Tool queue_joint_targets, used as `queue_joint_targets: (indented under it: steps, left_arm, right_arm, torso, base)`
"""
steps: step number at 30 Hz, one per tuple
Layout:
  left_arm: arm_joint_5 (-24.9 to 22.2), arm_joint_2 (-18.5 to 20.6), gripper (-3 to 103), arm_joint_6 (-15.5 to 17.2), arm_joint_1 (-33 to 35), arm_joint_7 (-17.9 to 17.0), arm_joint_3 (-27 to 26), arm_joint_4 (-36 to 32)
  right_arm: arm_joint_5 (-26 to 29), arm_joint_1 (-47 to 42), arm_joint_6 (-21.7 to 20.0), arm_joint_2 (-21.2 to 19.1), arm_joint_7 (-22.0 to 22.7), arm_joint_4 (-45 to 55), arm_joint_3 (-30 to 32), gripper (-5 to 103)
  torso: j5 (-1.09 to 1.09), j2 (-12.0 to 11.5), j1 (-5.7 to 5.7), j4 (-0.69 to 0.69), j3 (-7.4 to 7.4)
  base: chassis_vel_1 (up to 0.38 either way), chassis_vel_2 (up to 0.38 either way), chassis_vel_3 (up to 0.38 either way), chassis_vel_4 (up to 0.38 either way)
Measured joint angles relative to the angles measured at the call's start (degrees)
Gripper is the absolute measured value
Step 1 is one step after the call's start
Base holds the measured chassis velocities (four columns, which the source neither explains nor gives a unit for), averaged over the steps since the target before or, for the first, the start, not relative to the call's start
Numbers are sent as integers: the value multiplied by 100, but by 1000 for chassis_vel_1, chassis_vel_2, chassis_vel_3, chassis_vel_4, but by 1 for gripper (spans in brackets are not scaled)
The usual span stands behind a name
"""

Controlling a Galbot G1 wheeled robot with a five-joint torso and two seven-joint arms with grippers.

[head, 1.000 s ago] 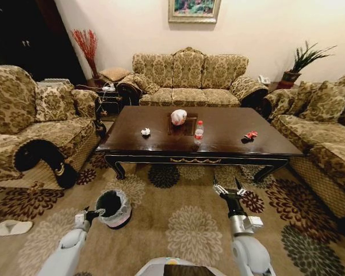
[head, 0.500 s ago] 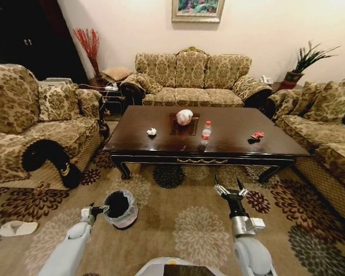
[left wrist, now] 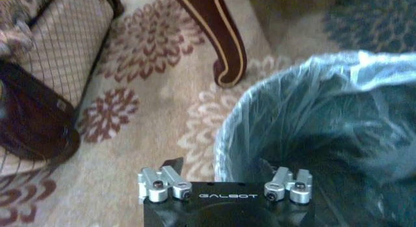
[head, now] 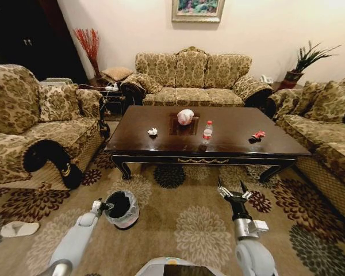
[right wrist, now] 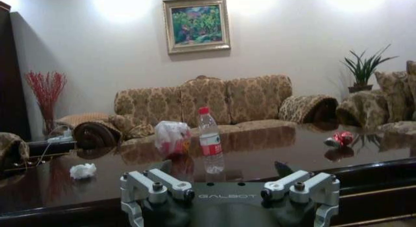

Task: Move to the front of the table and place the trash on the table into the trash bin.

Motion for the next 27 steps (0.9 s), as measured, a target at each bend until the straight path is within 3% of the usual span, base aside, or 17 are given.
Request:
queue_joint_targets:
  steps: [1,2,5,10,13,14,16,19,27]
  left_arm:
    - [44,7,78,75,-8,21,6,3]
    - [102,20,68,126,-27,82,10,30]
    - [127,39,62,140,-35,198,11,54]
    - [135,111,40,152,-8,509,0,32]
    - [122,133,35,167,-3,518,-11,24]
    - [110,147,24,183,-5,518,-17,24]
    - [111,153,24,187,-5,527,-17,24]
    - [98,192,10,227,-3,645,-7,17]
    - [-29,162,5,272,44,687,-51,-79]
  right_arm:
    - [1,-1,1,9,5,-2,0,100]
    - [2,0,1,15,10,-4,1,100]
    - [4,9,1,16,12,-6,3,100]
    - [4,16,1,26,14,-26,4,100]
    - [2,15,1,28,16,-29,-9,100]
    - [-1,18,1,28,19,-29,-13,100]
    - [-1,20,1,28,20,-29,-13,100]
    - [0,26,2,32,20,-17,-8,100]
    - [0,-45,20,52,28,29,15,100]
  torso:
    - [0,0,0,0,0]
    - [1,0,-1,0,0]
    - [1,0,-1,0,0]
    - [0,0,0,0,0]
    - [1,0,0,0,0]
    - [0,0,-1,0,0]
    - [-1,0,0,-1,0]
    - [3,0,0,0,0]
    - [2,0,-1,1,-1]
  base:
    - [0,0,0,0]
    - [0,0,0,0]
    - [0,0,0,0]
    - [0,0,0,0]
    - [0,0,0,0]
    - [0,0,0,0]
    - [0,0,0,0]
    - [0,0,0,0]
    - [0,0,0,0]
